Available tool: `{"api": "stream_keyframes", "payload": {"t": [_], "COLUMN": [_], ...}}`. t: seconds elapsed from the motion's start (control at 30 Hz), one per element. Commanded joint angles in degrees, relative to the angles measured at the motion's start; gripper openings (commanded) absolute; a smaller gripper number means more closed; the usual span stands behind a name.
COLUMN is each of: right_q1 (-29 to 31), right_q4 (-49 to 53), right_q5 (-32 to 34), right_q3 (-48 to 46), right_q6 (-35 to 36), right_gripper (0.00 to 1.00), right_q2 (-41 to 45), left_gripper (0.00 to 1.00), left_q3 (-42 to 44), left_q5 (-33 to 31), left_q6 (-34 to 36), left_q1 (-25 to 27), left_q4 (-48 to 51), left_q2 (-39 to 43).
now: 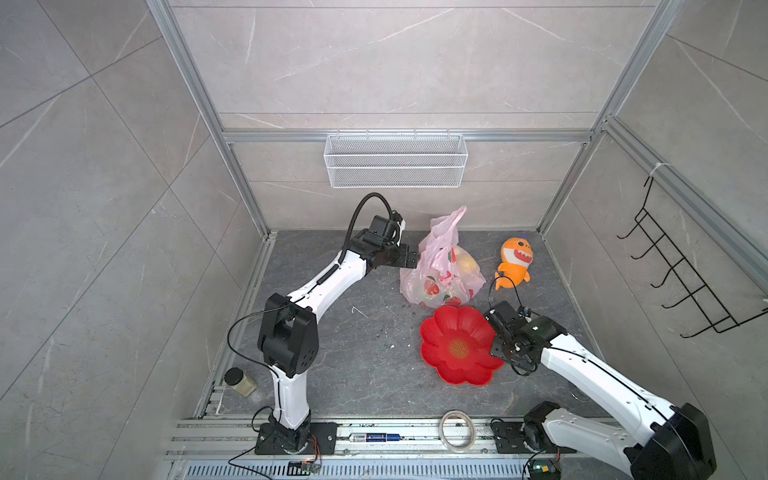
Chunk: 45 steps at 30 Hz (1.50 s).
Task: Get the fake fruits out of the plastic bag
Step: 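Grasp the pink bag handles with the left gripper while the right gripper releases the bowl, then drag the pink bag by its handles with the left gripper toward the robot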
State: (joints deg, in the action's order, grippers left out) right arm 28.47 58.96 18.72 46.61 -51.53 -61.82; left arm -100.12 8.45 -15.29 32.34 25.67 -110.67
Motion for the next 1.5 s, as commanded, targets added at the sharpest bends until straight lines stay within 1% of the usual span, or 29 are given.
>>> {"api": "stream_keyframes", "payload": {"t": [0.0,0.13,0.3,0.4,0.5,0.53,0.6,0.67,0.7,0.8,0.83,0.87,1.0,1.13,1.3,1.47], "right_q1": [-0.2,-0.2,-0.1,-0.1,-0.2,-0.2,-0.1,-0.2,-0.2,-0.1,-0.2,-0.2,-0.1,-0.1,-0.1,-0.1], "right_q4": [3.5,3.7,2.5,1.0,-0.1,-0.5,-1.1,-1.6,-1.9,-2.5,-2.8,-2.8,-3.7,-5.7,-9.3,-10.6], "right_q5": [2.6,3.9,4.5,4.1,4.0,3.9,3.5,3.2,3.0,2.8,2.8,3.1,3.1,1.2,-4.4,-6.7], "right_q3": [4.8,7.7,8.3,8.1,7.6,7.4,6.9,6.4,6.2,6.2,6.4,6.5,6.9,6.8,6.6,6.7], "right_q6": [3.4,5.6,7.2,7.7,7.5,7.4,7.2,7.1,7.2,7.7,7.9,8.0,9.2,10.4,12.4,13.1], "right_gripper": [0.64,0.65,0.65,0.65,0.66,0.65,0.65,0.66,0.65,0.65,0.65,0.65,0.65,0.65,0.65,0.65], "right_q2": [1.4,1.1,-0.5,-0.8,-0.3,-0.1,0.4,1.0,1.2,1.4,1.4,1.3,1.2,-0.1,-3.4,-6.1], "left_gripper": [0.99,0.94,0.94,0.93,0.85,0.8,0.66,0.48,0.4,0.11,0.05,0.0,0.0,0.0,0.0,0.0], "left_q3": [-5.3,-9.7,-8.2,-10.6,-15.2,-17.0,-19.8,-20.8,-20.4,-16.7,-15.0,-13.1,-6.1,2.9,13.8,23.0], "left_q5": [3.9,7.1,11.4,12.8,14.4,15.2,15.7,14.6,13.9,10.4,9.1,7.5,-0.6,-8.8,-18.3,-26.7], "left_q6": [4.5,5.6,5.8,5.8,4.6,4.0,3.1,2.7,2.7,2.6,2.6,2.4,3.0,5.1,5.1,5.6], "left_q1": [0.9,1.5,2.3,2.7,2.7,2.7,2.8,2.8,2.8,2.8,2.8,2.8,2.7,2.1,0.3,-0.8], "left_q4": [0.2,0.1,-3.9,-4.3,-4.5,-4.6,-4.6,-5.0,-5.6,-8.5,-9.7,-11.0,-13.3,-15.5,-18.3,-19.3], "left_q2": [-3.4,-6.5,-6.3,-8.8,-13.1,-14.5,-16.7,-17.4,-17.1,-15.0,-13.9,-12.8,-7.9,-0.5,8.9,17.1]}}
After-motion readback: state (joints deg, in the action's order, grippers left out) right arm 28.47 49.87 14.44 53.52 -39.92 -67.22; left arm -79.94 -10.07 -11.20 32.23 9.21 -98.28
